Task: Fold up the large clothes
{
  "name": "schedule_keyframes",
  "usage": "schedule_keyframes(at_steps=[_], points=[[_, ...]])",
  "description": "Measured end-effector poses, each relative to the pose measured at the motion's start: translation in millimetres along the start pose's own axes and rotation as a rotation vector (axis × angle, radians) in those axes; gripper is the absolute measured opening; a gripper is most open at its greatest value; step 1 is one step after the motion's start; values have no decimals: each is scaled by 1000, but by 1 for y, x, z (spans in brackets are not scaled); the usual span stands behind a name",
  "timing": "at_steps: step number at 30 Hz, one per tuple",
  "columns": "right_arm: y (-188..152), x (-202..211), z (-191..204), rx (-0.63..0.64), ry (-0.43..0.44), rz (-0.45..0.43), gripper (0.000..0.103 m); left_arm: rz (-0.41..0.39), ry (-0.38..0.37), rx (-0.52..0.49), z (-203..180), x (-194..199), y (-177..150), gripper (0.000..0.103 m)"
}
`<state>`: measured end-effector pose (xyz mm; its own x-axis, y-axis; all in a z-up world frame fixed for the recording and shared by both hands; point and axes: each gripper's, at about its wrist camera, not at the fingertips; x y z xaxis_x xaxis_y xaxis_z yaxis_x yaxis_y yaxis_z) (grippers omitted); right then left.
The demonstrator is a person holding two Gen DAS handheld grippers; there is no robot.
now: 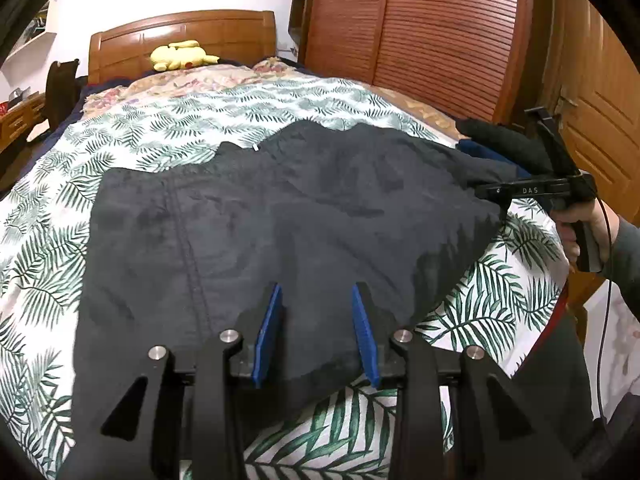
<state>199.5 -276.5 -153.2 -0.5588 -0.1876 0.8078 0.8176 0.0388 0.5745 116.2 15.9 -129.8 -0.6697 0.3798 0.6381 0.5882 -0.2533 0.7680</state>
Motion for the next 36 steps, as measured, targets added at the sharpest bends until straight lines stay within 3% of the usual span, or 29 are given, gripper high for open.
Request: schedule_keyframes(at_steps=[12,24,36], points=[[37,40,43,103,31,-146,9,-55,55,35,21,32,-9,34],[65,61,159,296,137,-224,7,-94,116,105,46,65,-27,34],[48,41,276,442,391,-230,5,-103,164,173,51,103,-56,34]])
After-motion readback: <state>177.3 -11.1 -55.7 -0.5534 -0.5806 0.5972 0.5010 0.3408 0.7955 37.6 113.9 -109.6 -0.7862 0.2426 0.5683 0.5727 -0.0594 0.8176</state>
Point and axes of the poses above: each gripper's, at about its wrist camera, not at the fingertips, and x roughly against the way its jaws point, z to its left, y to its top, and after that the axes turned 7 degrees about -x, right-handed
